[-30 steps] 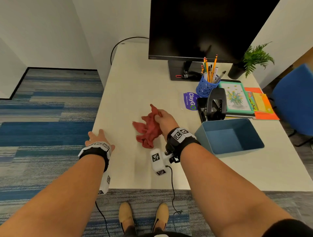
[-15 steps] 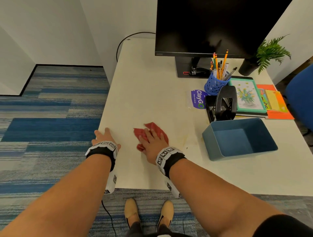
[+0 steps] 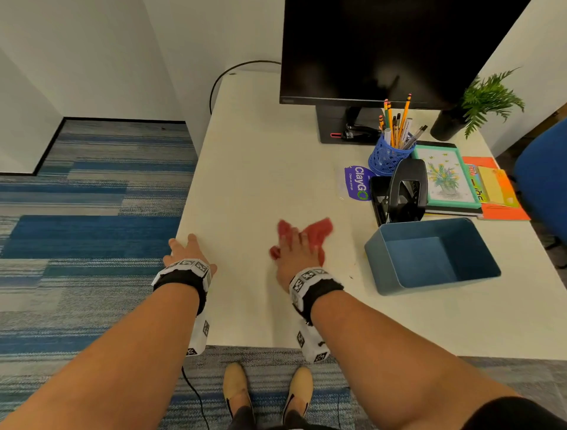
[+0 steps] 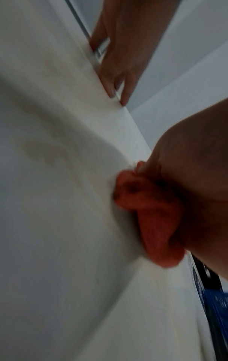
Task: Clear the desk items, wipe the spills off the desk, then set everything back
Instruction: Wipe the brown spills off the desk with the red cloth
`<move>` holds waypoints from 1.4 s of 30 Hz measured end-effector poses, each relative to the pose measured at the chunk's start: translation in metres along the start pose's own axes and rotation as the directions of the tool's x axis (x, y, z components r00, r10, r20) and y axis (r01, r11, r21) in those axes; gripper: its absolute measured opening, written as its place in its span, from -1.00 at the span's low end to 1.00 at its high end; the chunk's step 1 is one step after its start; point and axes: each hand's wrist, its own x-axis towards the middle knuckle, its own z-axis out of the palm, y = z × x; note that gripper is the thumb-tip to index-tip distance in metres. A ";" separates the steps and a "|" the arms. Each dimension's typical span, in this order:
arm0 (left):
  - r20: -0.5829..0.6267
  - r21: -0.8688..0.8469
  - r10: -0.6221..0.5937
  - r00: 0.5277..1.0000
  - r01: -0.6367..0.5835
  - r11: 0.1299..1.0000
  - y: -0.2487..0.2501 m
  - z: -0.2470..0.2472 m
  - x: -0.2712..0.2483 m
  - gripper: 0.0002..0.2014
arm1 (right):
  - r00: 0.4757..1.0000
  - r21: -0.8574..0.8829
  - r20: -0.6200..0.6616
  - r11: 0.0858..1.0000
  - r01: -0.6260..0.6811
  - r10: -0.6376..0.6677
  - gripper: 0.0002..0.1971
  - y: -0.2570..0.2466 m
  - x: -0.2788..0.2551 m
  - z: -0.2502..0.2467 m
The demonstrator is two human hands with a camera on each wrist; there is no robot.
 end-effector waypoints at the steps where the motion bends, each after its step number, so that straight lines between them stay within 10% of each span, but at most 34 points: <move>1: 0.001 0.004 -0.001 1.000 0.001 1.000 0.000 0.000 0.000 -0.15 | 0.998 -0.029 0.012 0.997 0.065 -0.065 -0.33 -0.003 -0.003 0.003; 11: -0.008 0.009 -0.001 1.000 0.001 1.000 0.000 0.002 0.001 -0.16 | 0.963 0.097 -0.003 0.959 -0.266 0.268 -0.38 0.055 0.012 -0.019; 17: -0.002 0.015 0.010 1.000 -0.010 1.000 -0.002 0.002 0.003 -0.16 | 0.972 -0.062 0.045 0.971 0.233 -0.230 -0.33 -0.015 -0.029 0.018; 21: -0.001 0.017 0.007 1.000 -0.007 1.000 -0.001 0.000 0.002 -0.14 | 0.943 -0.139 -0.029 0.936 0.324 -0.331 -0.37 0.011 -0.019 0.021; 24: -0.004 0.008 0.005 1.000 -0.005 1.000 -0.002 0.000 0.002 -0.16 | 0.982 -0.086 -0.176 0.995 0.052 -0.067 -0.35 0.056 -0.002 0.012; 29: -0.014 0.016 0.012 1.000 -0.012 1.000 -0.002 0.000 0.002 -0.17 | 0.956 0.085 -0.020 0.954 -0.289 0.292 -0.33 0.054 -0.006 -0.004; 37: -0.001 0.032 -0.001 1.000 0.001 0.999 0.001 0.001 0.005 -0.15 | 0.942 -0.065 0.095 0.942 0.330 -0.323 -0.30 -0.023 -0.052 0.029; 42: -0.001 0.039 -0.004 1.000 0.004 0.999 -0.001 0.002 0.005 -0.15 | 0.966 -0.054 -0.027 0.965 0.256 -0.258 -0.33 0.025 -0.037 0.033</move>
